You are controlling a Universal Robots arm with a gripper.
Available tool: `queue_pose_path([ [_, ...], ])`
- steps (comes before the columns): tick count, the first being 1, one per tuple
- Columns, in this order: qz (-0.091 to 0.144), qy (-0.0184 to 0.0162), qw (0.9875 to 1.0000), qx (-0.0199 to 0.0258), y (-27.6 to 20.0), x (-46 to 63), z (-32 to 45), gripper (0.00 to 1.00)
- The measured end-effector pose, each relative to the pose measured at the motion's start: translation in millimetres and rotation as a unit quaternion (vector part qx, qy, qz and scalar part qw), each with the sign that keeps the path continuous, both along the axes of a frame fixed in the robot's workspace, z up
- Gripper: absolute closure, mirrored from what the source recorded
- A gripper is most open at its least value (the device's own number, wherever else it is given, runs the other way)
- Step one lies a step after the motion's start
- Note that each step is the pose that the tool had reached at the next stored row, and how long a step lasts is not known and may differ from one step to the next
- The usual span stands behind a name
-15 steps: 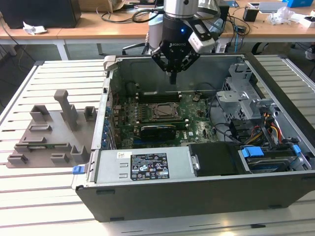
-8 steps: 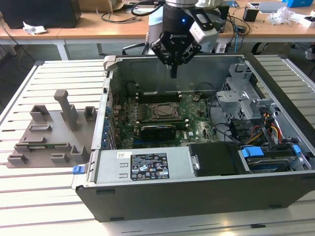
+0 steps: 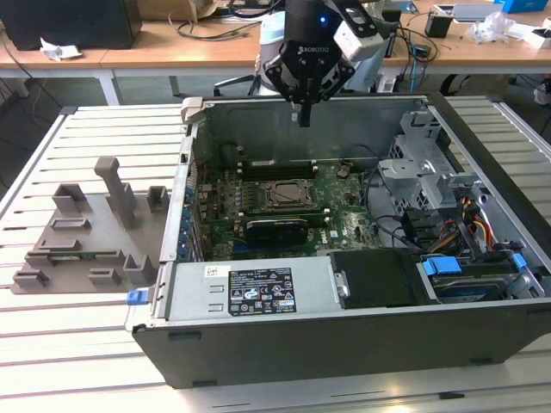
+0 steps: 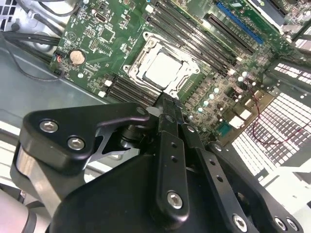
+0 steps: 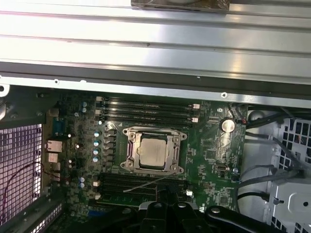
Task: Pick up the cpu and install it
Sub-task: 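Install the first cpu locking lever, then install the second cpu locking lever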
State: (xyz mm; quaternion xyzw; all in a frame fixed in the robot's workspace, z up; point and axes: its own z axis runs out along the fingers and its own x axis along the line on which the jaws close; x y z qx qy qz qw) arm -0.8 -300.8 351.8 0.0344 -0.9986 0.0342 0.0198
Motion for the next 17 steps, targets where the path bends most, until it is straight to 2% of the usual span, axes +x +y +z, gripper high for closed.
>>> queue_pose_path([
  [15,0.000,0.0000,1.0000,0.0004,0.0,0.0,1.6,0.89],
  [17,0.000,0.0000,1.0000,0.0013,-1.3,0.0,1.6,0.89],
])
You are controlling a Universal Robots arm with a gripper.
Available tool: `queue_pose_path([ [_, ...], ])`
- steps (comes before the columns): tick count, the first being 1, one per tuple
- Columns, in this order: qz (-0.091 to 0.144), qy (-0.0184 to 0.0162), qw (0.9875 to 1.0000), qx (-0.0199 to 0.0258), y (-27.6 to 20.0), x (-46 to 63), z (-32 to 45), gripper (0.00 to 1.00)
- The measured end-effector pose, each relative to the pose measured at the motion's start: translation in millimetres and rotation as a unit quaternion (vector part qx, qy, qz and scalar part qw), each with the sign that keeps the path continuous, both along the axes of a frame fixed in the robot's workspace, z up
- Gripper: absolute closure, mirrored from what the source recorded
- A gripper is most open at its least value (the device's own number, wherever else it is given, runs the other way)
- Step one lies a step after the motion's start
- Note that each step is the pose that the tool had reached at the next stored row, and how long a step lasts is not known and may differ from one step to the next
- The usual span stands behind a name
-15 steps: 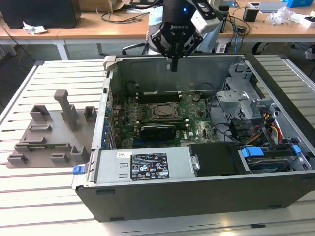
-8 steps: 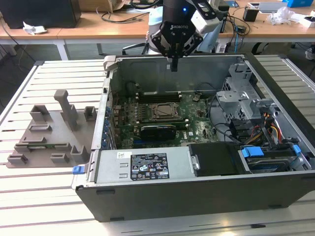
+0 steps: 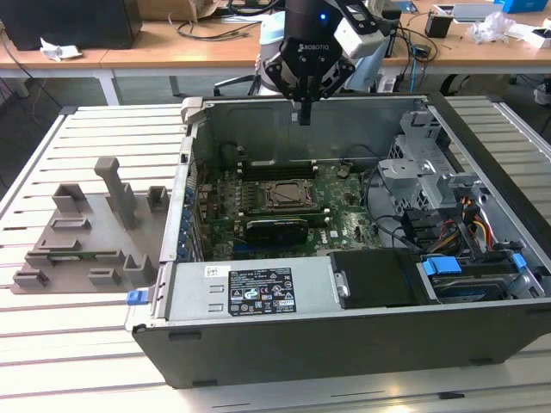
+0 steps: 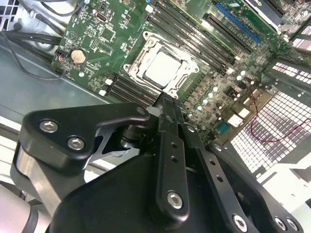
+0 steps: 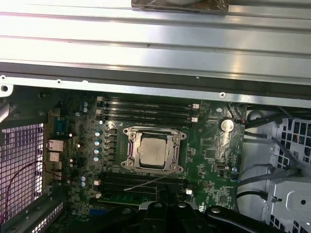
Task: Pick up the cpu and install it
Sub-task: 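Install the second cpu locking lever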
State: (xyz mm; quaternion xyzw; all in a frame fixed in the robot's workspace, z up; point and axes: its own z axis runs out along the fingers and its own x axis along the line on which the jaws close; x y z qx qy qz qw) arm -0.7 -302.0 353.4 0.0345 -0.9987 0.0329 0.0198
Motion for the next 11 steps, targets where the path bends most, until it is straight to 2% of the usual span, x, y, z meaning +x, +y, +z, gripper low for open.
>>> queue_pose_path([
  [3,0.000,-0.0001,1.0000,0.0019,-4.9,-0.2,-0.4,0.89],
  [11,0.000,-0.0001,1.0000,0.0023,-15.9,-0.3,-4.6,0.89],
])
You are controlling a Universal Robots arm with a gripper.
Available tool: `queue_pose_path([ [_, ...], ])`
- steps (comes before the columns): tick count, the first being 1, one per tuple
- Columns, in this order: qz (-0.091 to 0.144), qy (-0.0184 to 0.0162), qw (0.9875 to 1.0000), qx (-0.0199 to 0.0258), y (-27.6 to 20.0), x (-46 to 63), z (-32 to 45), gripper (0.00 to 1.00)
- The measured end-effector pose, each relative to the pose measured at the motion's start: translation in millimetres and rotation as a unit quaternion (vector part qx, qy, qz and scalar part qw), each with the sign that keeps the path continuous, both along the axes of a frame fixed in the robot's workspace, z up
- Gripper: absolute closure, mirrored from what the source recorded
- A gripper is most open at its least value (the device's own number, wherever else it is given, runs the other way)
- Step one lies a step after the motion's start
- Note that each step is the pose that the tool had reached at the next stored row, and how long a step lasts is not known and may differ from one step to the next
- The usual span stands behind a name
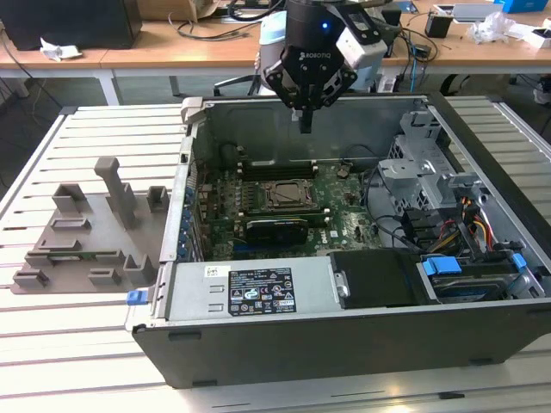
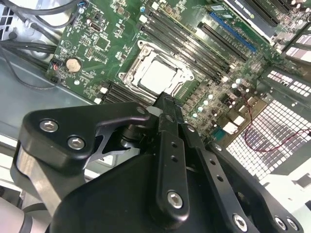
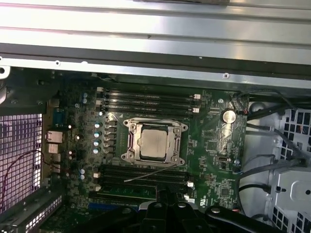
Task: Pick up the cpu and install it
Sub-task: 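Install the second cpu locking lever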
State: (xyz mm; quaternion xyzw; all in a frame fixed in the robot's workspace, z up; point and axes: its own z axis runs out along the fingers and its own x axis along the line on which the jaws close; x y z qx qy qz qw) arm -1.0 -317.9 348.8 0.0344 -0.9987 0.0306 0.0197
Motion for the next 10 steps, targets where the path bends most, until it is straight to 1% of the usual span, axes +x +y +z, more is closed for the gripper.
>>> queue_pose_path([
  [1,0.000,0.0000,1.0000,0.0000,-1.1,0.0,-1.2,0.89],
  [10,0.000,0.0000,1.0000,0.0000,-3.8,0.0,-6.8,0.89],
])
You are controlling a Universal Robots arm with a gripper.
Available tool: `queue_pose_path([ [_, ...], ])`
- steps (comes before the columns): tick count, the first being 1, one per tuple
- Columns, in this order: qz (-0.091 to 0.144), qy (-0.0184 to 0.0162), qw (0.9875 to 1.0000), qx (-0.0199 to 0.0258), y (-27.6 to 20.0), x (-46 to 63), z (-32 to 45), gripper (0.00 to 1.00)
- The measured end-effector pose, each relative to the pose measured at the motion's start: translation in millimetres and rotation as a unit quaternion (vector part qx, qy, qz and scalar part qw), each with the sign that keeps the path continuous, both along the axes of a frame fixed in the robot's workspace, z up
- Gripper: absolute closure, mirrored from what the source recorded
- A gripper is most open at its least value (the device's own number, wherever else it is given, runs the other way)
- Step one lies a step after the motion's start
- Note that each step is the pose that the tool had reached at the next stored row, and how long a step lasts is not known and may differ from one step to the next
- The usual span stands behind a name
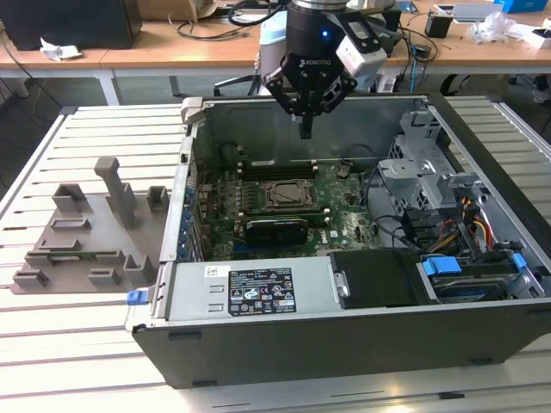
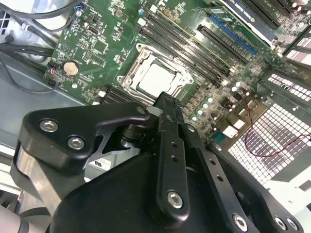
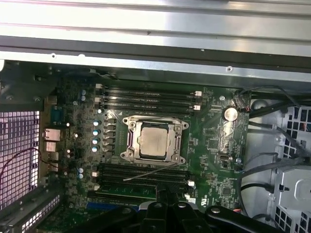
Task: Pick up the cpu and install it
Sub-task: 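Install the second cpu locking lever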
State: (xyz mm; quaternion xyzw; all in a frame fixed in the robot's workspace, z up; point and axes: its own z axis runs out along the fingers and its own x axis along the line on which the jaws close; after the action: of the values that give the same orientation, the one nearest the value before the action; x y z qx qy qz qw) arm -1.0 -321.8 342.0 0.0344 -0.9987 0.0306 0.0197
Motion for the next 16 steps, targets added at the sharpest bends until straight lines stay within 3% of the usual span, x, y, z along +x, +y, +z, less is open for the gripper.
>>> queue_pose_path([
  [12,0.000,0.0000,1.0000,0.0001,-4.9,0.0,-14.9,0.89],
  [16,0.000,0.0000,1.0000,0.0000,-6.1,0.0,-24.6,0.89],
])
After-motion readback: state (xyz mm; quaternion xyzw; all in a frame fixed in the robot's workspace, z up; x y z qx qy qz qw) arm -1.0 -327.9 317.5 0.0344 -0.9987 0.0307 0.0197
